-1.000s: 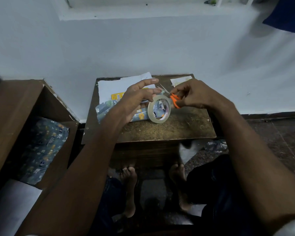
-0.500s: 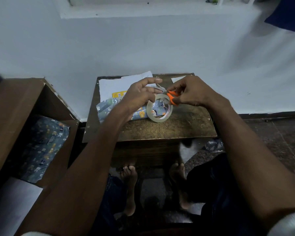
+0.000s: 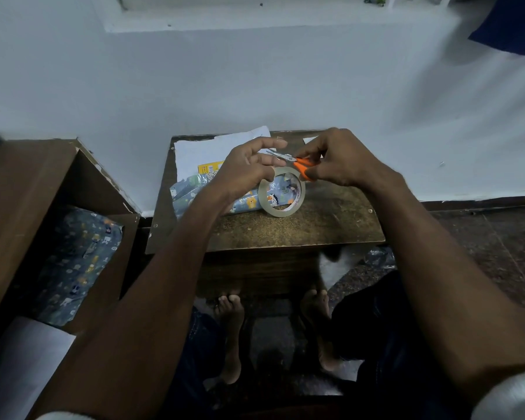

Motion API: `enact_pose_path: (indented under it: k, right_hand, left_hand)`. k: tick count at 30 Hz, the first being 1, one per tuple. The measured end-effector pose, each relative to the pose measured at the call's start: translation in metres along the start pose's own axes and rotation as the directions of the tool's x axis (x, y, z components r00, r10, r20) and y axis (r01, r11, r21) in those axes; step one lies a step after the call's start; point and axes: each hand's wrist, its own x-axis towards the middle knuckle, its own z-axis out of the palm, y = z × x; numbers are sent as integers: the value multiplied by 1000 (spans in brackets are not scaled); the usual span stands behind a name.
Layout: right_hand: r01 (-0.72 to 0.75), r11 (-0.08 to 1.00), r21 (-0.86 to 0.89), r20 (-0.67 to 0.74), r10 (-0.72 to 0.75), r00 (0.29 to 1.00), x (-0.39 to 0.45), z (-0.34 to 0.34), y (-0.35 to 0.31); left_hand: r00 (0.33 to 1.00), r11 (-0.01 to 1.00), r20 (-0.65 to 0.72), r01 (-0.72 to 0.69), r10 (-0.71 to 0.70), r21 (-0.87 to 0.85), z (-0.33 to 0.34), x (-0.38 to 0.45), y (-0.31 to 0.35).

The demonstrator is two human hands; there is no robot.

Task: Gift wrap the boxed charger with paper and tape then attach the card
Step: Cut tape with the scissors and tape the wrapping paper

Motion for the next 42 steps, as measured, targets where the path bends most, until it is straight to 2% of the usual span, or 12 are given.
enact_pose_path:
  k: [10, 12, 15, 18, 22, 26, 28, 30, 32, 33, 39, 42]
  right_hand:
    - [-5, 998, -65, -34, 3, 999, -3, -5, 2]
    - [-82, 992, -91, -72, 75, 995, -4, -7, 8]
    - [-310, 927, -211, -132, 288, 949, 0, 2, 25]
    - [-429, 861, -273, -96, 419, 903, 5, 23, 28]
    - [-399, 844, -357, -138, 375, 917, 7, 37, 17]
    - [-380, 855, -353, -194, 330, 924, 5, 37, 10]
    - [-301, 923, -241, -151, 271, 951, 3, 29, 10]
    - [-154, 987, 36, 1, 154, 988, -2, 19, 8]
    - [-85, 949, 303, 112, 53, 992, -9, 13, 6]
    - [-81, 926, 369, 127, 37, 991, -11, 12, 7]
    - [-157, 859, 487, 128, 108, 986, -7, 15, 13]
    - [-137, 857, 497, 125, 85, 988, -6, 12, 11]
  left_hand:
    - [1000, 999, -8, -1, 0, -34, 0, 1, 2]
    - [999, 999, -41, 3, -6, -55, 2, 2, -1]
    - [995, 996, -100, -19, 11, -83, 4, 2, -5]
    - [990, 995, -131, -56, 45, -86, 8, 2, -5]
    - [990, 991, -107, -103, 94, -81, 18, 4, 3]
    - [990, 991, -56, -133, 132, -21, 27, 8, 8]
    - [990, 991, -33, -136, 135, -20, 30, 9, 9]
    - [991, 990, -28, -133, 132, -40, 29, 9, 9]
    - [992, 990, -25, -124, 123, -67, 28, 8, 8]
    - [992, 990, -26, -124, 122, -73, 28, 7, 8]
    - [954, 961, -235, -226, 186, -157, 37, 6, 10]
    - [946, 948, -269, -242, 183, -207, 40, 6, 9]
